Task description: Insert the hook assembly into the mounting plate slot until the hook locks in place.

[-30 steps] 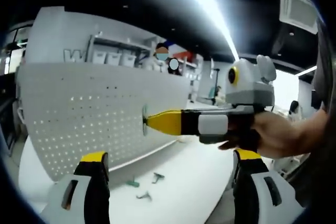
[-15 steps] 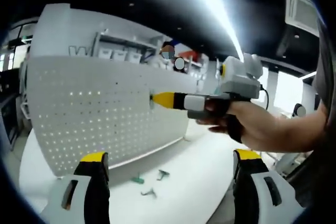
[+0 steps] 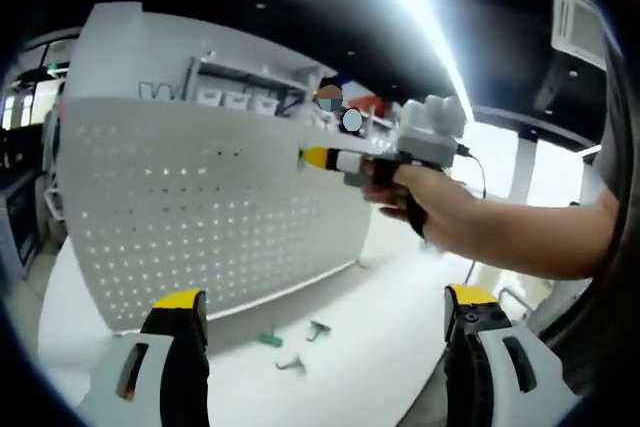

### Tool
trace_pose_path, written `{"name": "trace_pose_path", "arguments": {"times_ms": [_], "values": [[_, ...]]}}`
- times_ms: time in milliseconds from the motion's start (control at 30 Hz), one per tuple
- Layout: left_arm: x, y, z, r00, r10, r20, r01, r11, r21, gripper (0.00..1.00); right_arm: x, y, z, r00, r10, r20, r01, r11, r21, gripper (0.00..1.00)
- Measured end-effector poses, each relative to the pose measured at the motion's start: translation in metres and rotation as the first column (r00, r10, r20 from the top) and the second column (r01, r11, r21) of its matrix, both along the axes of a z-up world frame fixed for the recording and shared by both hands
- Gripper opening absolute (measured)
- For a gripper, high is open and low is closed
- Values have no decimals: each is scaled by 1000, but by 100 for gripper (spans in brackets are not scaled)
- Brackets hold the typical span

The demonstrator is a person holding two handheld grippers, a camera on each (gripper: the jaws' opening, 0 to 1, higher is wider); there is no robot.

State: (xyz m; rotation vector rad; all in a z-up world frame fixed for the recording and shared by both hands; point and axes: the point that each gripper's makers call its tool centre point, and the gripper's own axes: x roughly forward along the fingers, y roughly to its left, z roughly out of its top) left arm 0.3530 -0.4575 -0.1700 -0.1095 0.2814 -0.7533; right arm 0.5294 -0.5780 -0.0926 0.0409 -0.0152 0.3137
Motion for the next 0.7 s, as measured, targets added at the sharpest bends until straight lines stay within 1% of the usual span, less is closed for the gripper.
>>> {"name": "trace_pose_path", "arguments": {"times_ms": [167, 300, 400, 533, 700], "values": [[2, 1, -3, 1000, 2, -9, -2, 1000, 7, 100, 15, -11, 6, 999, -32, 17, 32, 999, 5, 0], [3, 2, -2, 1000, -2, -12, 2, 1000, 9, 100, 28, -19, 9, 998, -55, 23, 55, 998, 4, 0], [4, 4, -3, 1000, 7, -13, -7, 1000, 9, 100, 35, -22, 12, 997, -69, 31, 69, 998, 3, 0], [5, 6, -5, 1000, 12, -20, -12, 1000, 8, 100, 39, -21, 15, 996, -79, 45, 80, 997, -8, 0], [6, 7, -7, 1000, 18, -25, -18, 1000, 6, 100, 42, -19, 13, 995, -89, 48, 89, 996, -12, 0]]}}
